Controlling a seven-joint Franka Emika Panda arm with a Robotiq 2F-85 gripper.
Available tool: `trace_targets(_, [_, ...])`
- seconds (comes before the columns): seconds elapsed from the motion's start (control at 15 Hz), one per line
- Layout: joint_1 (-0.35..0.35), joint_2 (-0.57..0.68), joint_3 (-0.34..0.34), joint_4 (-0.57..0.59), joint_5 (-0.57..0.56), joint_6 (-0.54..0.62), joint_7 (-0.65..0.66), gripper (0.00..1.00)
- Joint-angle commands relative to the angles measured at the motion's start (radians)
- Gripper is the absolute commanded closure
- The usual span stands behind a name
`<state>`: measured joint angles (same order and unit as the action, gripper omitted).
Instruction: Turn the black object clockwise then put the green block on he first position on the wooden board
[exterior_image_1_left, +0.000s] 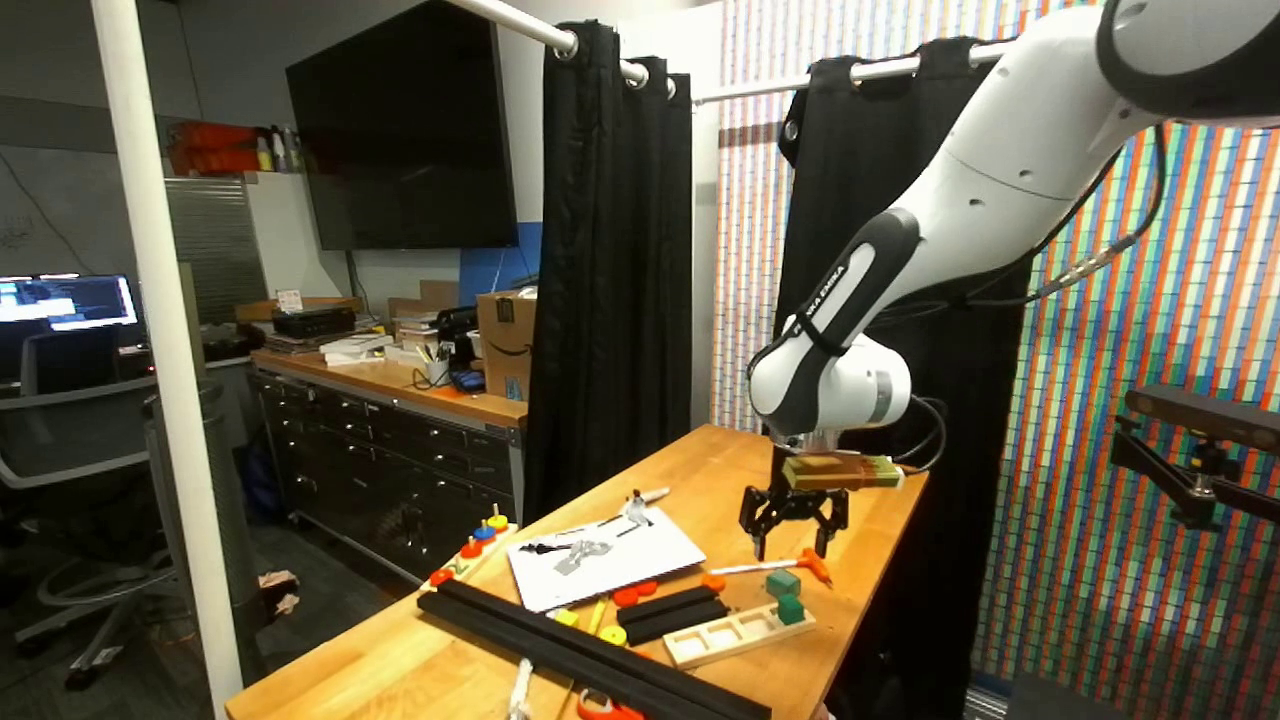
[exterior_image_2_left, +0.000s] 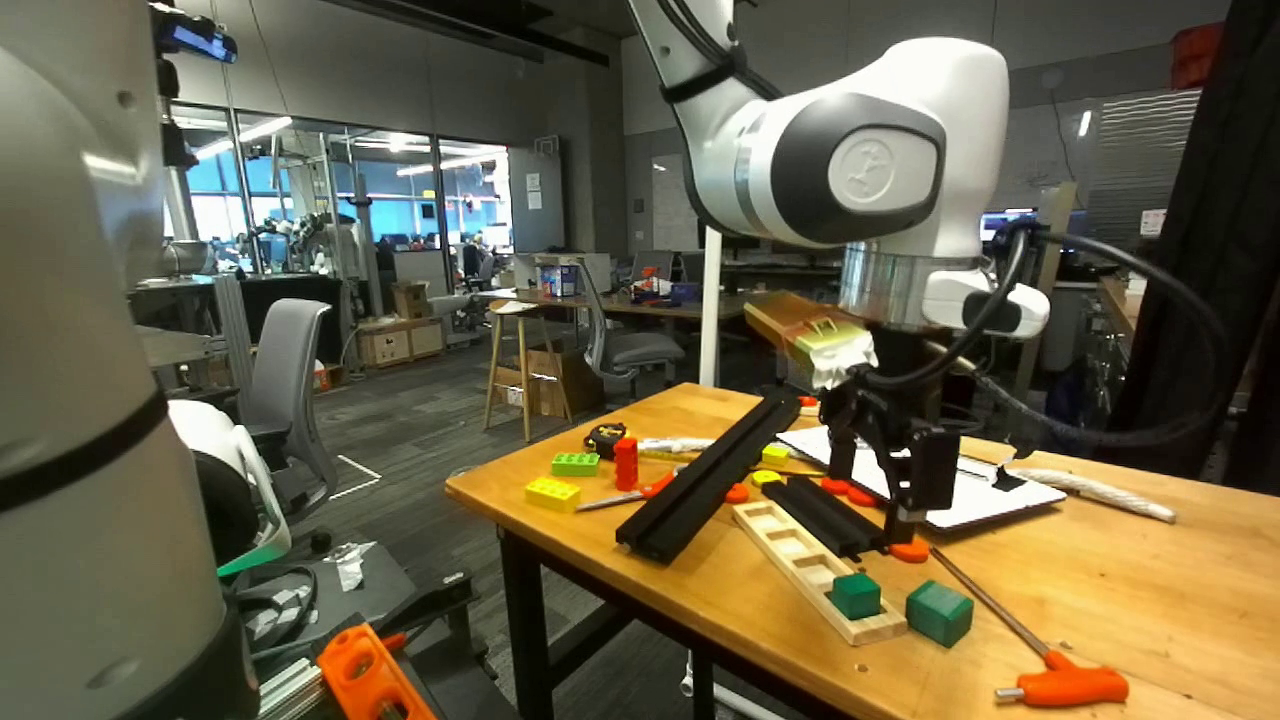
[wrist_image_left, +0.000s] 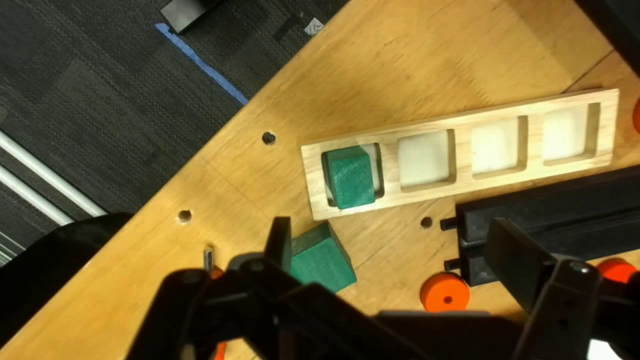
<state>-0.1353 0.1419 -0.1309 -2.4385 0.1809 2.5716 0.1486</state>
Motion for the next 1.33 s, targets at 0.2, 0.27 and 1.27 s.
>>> trace_targets(0.2, [0.006, -0.413, 0.008, -0.174, -0.047, -0.171, -0.055, 0.00])
trace_targets(0.27, [0.006, -0.469, 0.010, -0.180, -0.053, -0.217, -0.070, 0.00])
trace_targets(1.27, [0.150, -1.105, 0.090, -0.005, -0.140, -1.214, -0.313, 0.00])
